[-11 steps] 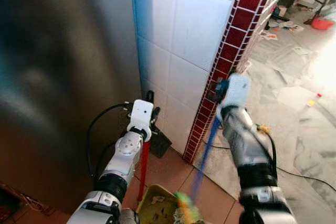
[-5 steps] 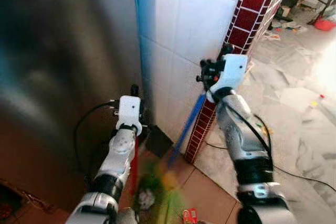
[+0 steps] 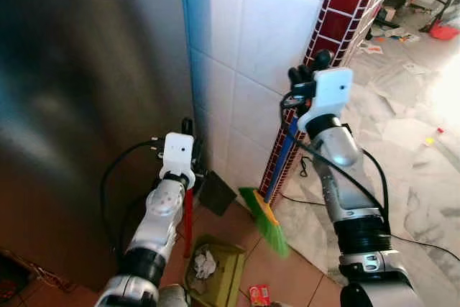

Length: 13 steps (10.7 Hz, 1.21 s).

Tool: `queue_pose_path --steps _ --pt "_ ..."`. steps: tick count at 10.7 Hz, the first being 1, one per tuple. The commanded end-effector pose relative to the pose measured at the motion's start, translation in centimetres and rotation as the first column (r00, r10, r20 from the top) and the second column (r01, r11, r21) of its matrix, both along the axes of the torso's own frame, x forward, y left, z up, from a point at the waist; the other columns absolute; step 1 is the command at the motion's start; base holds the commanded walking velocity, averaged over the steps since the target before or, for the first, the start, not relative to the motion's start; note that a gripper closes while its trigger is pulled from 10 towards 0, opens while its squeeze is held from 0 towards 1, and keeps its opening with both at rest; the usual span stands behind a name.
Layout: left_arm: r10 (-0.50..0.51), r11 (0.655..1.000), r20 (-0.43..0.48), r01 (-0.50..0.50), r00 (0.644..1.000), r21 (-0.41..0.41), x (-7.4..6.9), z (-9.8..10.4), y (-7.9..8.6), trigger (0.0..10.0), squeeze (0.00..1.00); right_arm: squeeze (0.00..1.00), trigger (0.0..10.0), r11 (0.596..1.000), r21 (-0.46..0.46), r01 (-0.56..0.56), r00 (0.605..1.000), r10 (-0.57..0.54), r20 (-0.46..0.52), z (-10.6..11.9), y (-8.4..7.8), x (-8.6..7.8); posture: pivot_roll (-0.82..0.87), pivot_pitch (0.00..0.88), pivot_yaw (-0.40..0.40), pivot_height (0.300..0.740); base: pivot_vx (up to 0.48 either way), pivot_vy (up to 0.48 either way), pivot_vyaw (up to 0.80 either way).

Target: Sweep floor

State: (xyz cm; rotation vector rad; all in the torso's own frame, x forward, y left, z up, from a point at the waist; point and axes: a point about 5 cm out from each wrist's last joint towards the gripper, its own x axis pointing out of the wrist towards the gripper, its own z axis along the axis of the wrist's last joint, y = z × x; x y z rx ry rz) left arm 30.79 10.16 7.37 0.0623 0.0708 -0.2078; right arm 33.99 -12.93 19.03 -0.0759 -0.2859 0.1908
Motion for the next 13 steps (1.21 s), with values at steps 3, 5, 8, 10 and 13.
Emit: queue_pose_path --steps 3,5,8,10,13 --pt "-0.023 1.000 0.051 0.023 0.998 -0.001 -0.4 1.4 0.2 10.0 0.00 0.00 10.0 0.993 -0.074 0.094 0.992 -0.088 0.089 0.3 -1.3 -0.5 -0.03 0.000 -0.015 0.740 0.000 0.000 0.00" --pt "-0.018 1.000 0.047 0.018 0.999 -0.004 -0.5 1.6 0.6 10.0 0.00 0.00 10.0 0.993 -0.072 0.097 0.993 -0.092 0.078 -0.2 -1.2 -0.6 -0.03 0.000 -0.014 0.740 -0.266 0.000 0.00" --pt "-0.020 1.000 0.026 0.020 0.999 -0.013 -0.7 1.7 0.6 10.0 0.00 0.00 10.0 0.992 -0.076 0.103 0.992 -0.098 0.074 -0.6 -1.3 -0.5 -0.03 0.000 -0.016 0.740 -0.271 0.000 0.00" --pt "-0.017 1.000 0.020 0.017 1.000 -0.016 -0.7 1.7 0.7 10.0 0.00 0.00 10.0 0.991 -0.081 0.107 0.992 -0.102 0.070 -0.7 -1.4 -0.4 -0.03 0.000 -0.016 0.740 -0.266 0.000 0.00" --pt "-0.022 1.000 0.011 0.022 1.000 -0.014 -0.6 1.7 0.9 10.0 0.00 0.00 10.0 0.989 -0.097 0.115 0.993 -0.110 0.052 -1.6 -1.5 -0.3 -0.03 0.000 -0.019 0.740 -0.171 0.000 0.00"
